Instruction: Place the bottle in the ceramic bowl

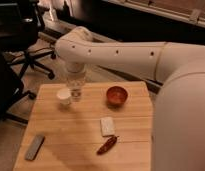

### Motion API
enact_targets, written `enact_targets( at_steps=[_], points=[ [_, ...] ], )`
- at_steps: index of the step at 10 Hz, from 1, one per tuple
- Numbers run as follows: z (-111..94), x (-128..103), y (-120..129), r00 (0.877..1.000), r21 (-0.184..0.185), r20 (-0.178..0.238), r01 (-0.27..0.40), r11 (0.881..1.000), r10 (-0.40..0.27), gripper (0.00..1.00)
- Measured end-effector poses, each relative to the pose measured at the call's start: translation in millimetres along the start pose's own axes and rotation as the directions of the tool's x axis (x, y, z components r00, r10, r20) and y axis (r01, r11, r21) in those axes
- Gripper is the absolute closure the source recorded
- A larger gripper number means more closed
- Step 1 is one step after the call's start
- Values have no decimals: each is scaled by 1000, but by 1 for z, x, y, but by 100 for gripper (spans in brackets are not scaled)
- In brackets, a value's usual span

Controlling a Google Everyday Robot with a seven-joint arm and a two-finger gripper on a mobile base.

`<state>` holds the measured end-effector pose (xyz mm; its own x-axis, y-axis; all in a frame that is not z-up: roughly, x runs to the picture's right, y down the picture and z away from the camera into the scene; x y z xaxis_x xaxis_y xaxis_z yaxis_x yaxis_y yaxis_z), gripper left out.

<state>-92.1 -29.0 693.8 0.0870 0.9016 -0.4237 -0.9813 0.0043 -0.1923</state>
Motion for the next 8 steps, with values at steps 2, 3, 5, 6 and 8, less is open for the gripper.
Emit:
enact_targets(
  at_steps=[2,3,5,6,8],
  points=[
    [1,6,-41,997,29,0,-77,997,77,100],
    [1,9,-61,994,51,2,-112,992,112,100],
    [2,11,-82,988,86,5,-152,985,152,100],
    [2,13,-93,984,105,6,-179,978,180,100],
    [6,15,-117,972,132,10,-233,963,234,100]
  ],
)
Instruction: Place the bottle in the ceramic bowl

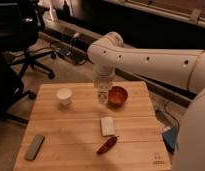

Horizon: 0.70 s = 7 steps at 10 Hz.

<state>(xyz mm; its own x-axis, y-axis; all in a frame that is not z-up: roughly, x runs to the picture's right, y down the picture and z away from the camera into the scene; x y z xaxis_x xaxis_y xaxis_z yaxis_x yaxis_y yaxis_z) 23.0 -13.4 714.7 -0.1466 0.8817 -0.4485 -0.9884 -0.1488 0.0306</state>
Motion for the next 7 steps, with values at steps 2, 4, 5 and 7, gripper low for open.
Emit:
enact_targets(
  at_steps=[2,4,5,7],
  points=[
    [6,-9,-25,998,-5,15,-68,998,68,100],
    [8,-19,-46,993,-14,41,-113,993,113,100],
    [8,-26,-55,990,-13,58,-130,991,130,100],
    [11,-35,-66,986,-3,63,-153,988,152,100]
  ],
)
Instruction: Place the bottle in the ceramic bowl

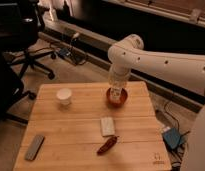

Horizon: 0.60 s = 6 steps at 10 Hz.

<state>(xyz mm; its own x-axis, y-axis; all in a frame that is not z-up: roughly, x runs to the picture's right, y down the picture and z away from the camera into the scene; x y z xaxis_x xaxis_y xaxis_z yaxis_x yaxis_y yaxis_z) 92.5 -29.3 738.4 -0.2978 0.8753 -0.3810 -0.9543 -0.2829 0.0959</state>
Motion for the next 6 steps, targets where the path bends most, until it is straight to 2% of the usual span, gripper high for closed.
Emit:
enact_targets(
  at_steps=[6],
  points=[
    [32,-20,-7,999,33,-34,-39,999,40,100]
  ],
)
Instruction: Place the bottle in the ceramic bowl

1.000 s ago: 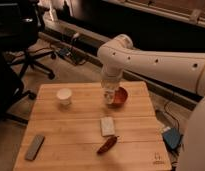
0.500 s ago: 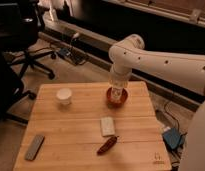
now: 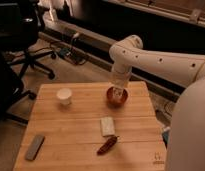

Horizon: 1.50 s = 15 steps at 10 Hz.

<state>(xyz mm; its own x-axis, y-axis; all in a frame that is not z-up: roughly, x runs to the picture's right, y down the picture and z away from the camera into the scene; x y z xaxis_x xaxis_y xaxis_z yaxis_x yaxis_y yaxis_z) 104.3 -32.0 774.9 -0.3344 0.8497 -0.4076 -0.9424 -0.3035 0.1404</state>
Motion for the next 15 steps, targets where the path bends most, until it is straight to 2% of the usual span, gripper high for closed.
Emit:
enact_targets(
  at_steps=[2,5,8,10,13,15],
  points=[
    [9,-7,-2,1000,6,-13,-22,1000,22,87],
    [18,-13,-2,999,5,-22,-41,999,41,57],
    [20,-20,4,997,-43,-23,-70,997,69,26],
    [21,-20,3,997,-54,-32,-78,995,77,20],
    [26,-17,-8,994,-15,-58,-89,996,87,20],
    [29,-17,-6,993,-2,-70,-96,995,96,20]
  ],
)
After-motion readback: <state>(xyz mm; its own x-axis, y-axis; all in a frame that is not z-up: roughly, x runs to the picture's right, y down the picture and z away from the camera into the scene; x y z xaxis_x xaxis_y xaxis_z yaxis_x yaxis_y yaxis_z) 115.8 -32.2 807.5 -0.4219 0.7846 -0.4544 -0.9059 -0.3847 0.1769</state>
